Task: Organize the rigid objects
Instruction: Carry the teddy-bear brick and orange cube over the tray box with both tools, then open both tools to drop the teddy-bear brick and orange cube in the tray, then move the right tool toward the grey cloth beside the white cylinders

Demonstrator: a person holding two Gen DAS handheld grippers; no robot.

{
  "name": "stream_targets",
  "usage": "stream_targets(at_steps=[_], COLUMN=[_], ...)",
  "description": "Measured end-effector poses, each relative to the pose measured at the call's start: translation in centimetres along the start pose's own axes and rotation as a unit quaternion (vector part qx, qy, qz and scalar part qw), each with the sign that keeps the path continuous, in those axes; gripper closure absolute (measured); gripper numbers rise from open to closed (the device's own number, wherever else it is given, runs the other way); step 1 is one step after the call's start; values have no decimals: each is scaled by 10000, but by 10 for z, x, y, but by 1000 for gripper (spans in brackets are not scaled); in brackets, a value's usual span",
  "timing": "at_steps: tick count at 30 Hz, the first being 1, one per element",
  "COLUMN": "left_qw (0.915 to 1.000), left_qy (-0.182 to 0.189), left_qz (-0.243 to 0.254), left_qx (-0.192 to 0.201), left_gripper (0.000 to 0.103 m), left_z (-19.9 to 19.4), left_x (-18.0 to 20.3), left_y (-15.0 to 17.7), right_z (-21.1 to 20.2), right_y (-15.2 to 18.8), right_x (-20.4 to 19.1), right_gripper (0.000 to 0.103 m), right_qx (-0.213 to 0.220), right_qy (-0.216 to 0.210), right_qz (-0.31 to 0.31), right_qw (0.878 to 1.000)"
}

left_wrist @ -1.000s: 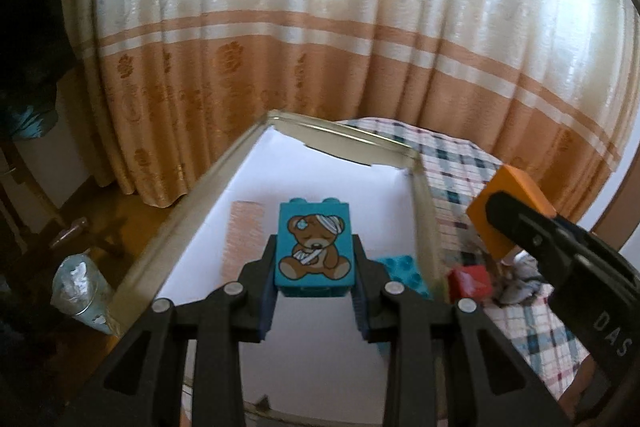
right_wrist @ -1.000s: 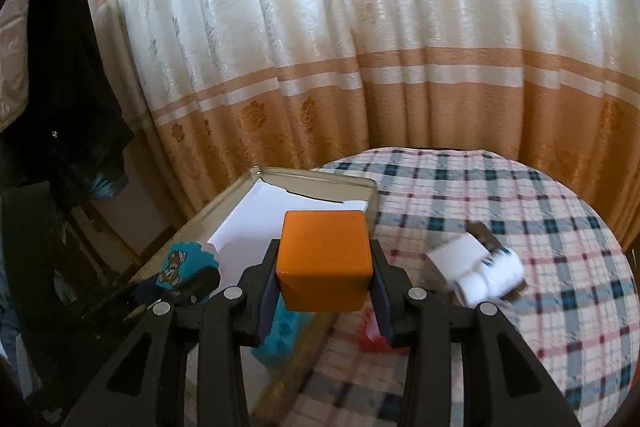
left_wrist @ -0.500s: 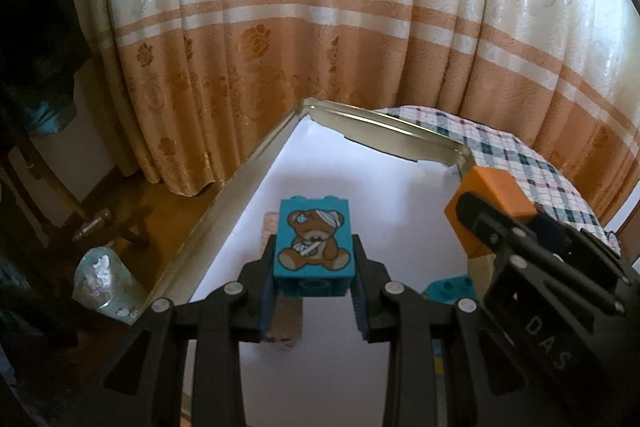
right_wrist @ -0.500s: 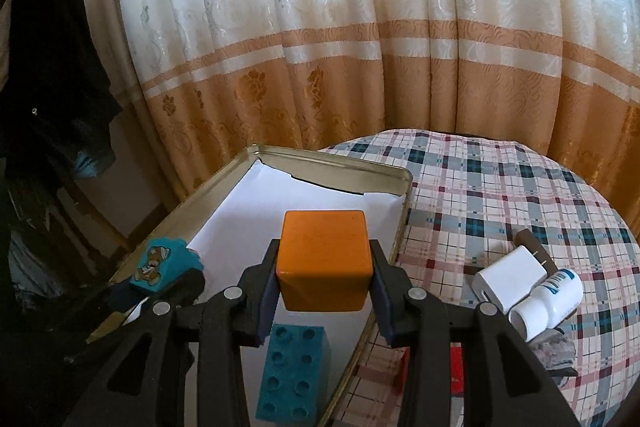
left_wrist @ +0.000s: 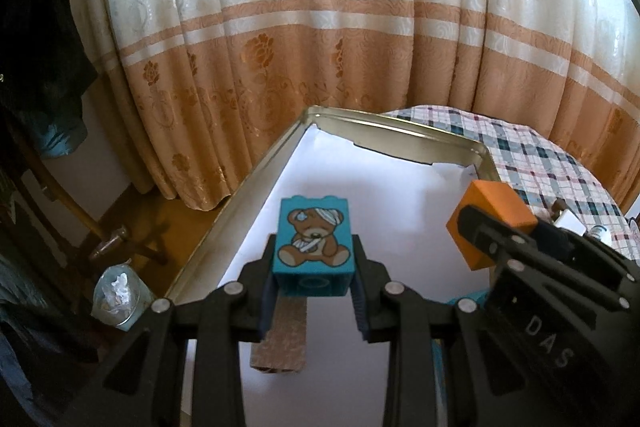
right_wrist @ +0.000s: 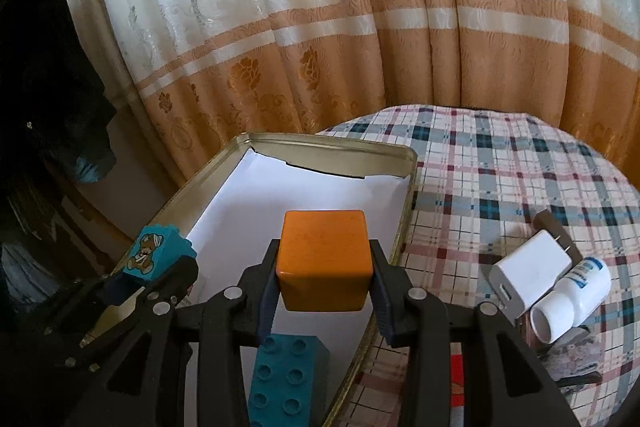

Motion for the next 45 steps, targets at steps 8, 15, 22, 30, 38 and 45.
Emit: stream_targets(at_steps=[8, 15, 22, 30, 38, 45], left_qw=[9995, 9987, 9995, 9984, 9964, 9941], left_qy=[-209, -399, -138, -23, -76, -90], left_qz=[216, 253, 105, 12, 43, 187], left_qx=[-111, 203, 273, 563, 843, 1061], left_gripper=[11, 1, 1, 1, 1, 1], left_z=[-1, -18, -24, -40, -56, -65], left_x=[3, 6, 21, 42, 65, 81], left_y=[-2, -9, -4, -4, -1, -1], right_z=[-2, -38, -72, -104, -126, -131], right_y=[4, -10, -22, -19, -20, -13], right_x=[-12, -13, 18, 61, 92, 118], right_gripper=[56, 29, 28, 28, 28, 28], right_qx=[-171, 590, 1216, 1854, 2179, 2166], right_qy=[-412, -411, -124, 397, 782, 970], right_qz=[11, 47, 253, 275, 336, 445], right_qw=[9990, 9974, 9922, 9815, 9723, 9704])
Point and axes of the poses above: each gripper's, at about its wrist camera, not at the fingertips, and z roughly the way its jaws point, x to its right, y to its underside, the point moved 10 cm from there along z, roughly the way its jaws point, and after that the axes turned 15 degrees about z, right-handed, at the moved point
